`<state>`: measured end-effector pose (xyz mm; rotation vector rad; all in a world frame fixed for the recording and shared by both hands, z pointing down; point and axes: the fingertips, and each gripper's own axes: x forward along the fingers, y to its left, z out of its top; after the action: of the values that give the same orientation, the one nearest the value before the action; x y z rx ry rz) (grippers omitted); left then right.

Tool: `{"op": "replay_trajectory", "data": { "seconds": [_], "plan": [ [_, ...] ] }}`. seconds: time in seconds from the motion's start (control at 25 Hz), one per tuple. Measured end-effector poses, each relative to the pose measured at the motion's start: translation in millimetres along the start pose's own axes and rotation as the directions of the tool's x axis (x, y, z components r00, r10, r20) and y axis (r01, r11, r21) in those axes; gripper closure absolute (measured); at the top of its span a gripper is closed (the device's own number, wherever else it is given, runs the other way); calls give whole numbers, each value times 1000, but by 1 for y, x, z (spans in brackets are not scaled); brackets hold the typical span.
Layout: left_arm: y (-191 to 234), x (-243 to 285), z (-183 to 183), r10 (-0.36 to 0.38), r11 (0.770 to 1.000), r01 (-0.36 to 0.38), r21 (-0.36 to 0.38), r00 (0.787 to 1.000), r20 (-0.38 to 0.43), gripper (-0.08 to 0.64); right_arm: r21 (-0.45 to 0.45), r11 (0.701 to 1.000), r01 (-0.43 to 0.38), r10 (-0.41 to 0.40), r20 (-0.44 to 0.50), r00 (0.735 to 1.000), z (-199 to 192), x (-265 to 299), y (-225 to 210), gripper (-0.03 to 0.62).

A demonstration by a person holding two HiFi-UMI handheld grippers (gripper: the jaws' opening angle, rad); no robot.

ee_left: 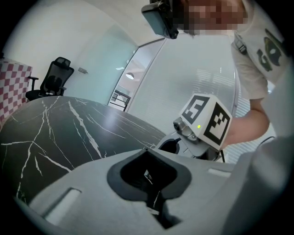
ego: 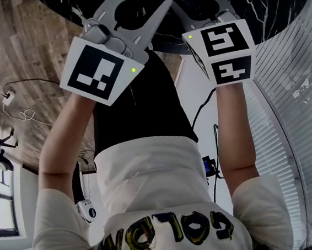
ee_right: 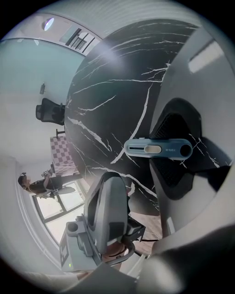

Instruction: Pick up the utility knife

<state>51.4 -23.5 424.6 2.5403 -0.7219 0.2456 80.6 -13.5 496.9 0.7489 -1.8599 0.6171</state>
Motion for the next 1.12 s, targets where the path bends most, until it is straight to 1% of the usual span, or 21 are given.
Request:
{"op": "replay_trajectory", "data": {
  "seconds": [0.28, 0.44, 0.64, 0.8, 0.96, 1.12],
  "plan": [
    [1, 1, 1, 1, 1000, -1, 2, 1000, -5, 558, -23, 1000, -8, 8, -15, 1000, -1, -2, 0, 462],
    [2, 0, 3, 0, 1000, 0, 12, 1000, -9, 558, -16, 1000, -17, 17, 7, 1000, 3, -4, 1, 462],
    [5, -5, 16, 26, 999, -26, 37, 1000, 3, 558, -1, 1000, -8, 8, 70, 998, 17, -19, -2, 462],
    [3, -11, 35, 34, 994, -36, 99, 999, 18, 558, 28, 1000, 10, -14, 156, 988, 32, -42, -7, 462],
    [-9, -22, 55, 60, 997, -62, 43, 998, 36, 558, 52, 999, 8, -19, 217, 976, 41, -74, -6, 462],
    [-11, -28, 85, 79, 993, -85, 84, 994, 69, 558, 71, 997, 26, -47, 315, 948, 61, -105, -14, 462]
  ]
}}
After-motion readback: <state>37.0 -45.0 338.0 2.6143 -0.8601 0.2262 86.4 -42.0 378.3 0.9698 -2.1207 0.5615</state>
